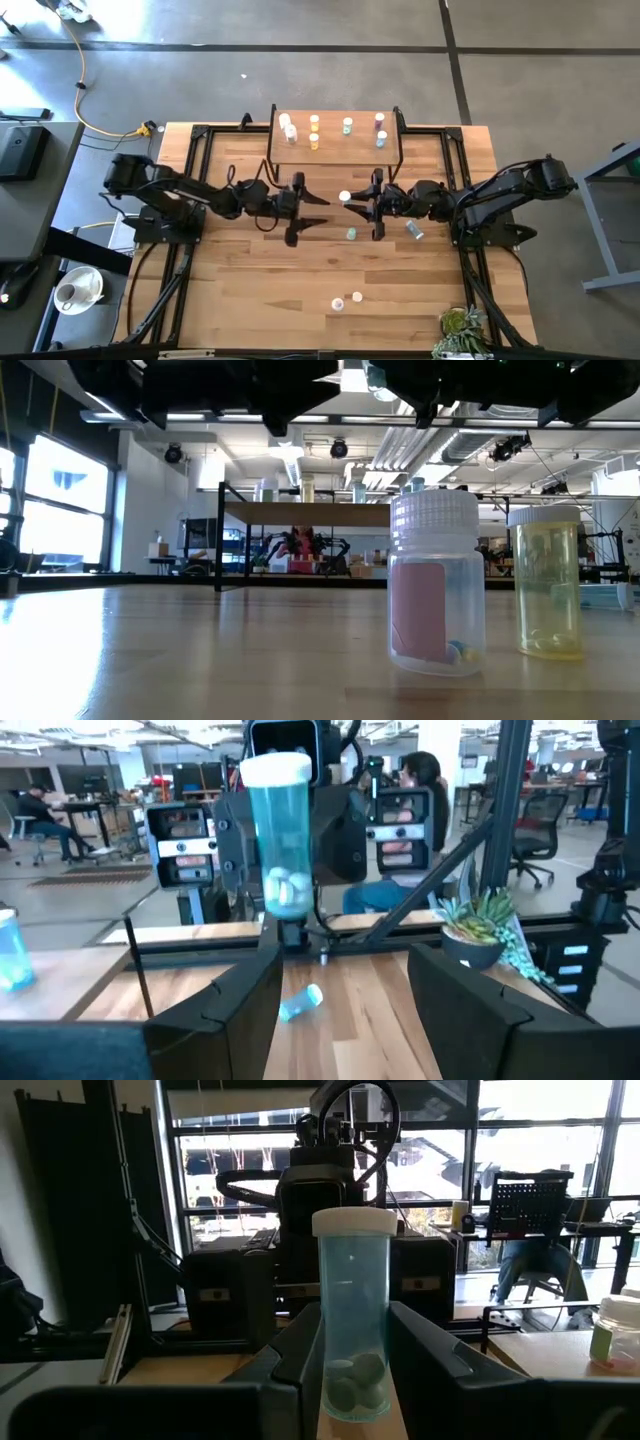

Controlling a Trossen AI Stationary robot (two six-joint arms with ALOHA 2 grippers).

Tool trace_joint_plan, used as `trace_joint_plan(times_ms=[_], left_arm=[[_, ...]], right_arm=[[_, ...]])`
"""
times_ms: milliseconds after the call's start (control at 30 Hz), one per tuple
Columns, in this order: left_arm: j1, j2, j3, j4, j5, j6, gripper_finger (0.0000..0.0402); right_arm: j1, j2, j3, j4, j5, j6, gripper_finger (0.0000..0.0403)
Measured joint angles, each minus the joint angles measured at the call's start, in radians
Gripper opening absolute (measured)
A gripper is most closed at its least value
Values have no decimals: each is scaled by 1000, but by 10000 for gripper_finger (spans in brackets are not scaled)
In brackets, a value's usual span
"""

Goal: Pick and place medicine bottles onto shelf by color
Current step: Put the bottom green pill bottle on the shelf aligned with the other green pill bottle

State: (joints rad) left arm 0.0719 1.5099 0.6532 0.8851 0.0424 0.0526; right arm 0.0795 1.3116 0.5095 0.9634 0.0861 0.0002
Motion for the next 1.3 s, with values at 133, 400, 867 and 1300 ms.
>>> trace_joint_plan(times_ms=[133,400,867,1300], left_arm=[[0,47,47,0,0,2,205],[14,102,114,-3,-1,-42,205],[40,106,124,-5,-1,-95,205],[39,106,123,-5,35,-103,205]], right_arm=[[0,0,0,0,0,0,85],[0,0,0,-1,0,0,85],[0,0,0,6,-28,29,85],[-1,113,2,187,-27,45,85]])
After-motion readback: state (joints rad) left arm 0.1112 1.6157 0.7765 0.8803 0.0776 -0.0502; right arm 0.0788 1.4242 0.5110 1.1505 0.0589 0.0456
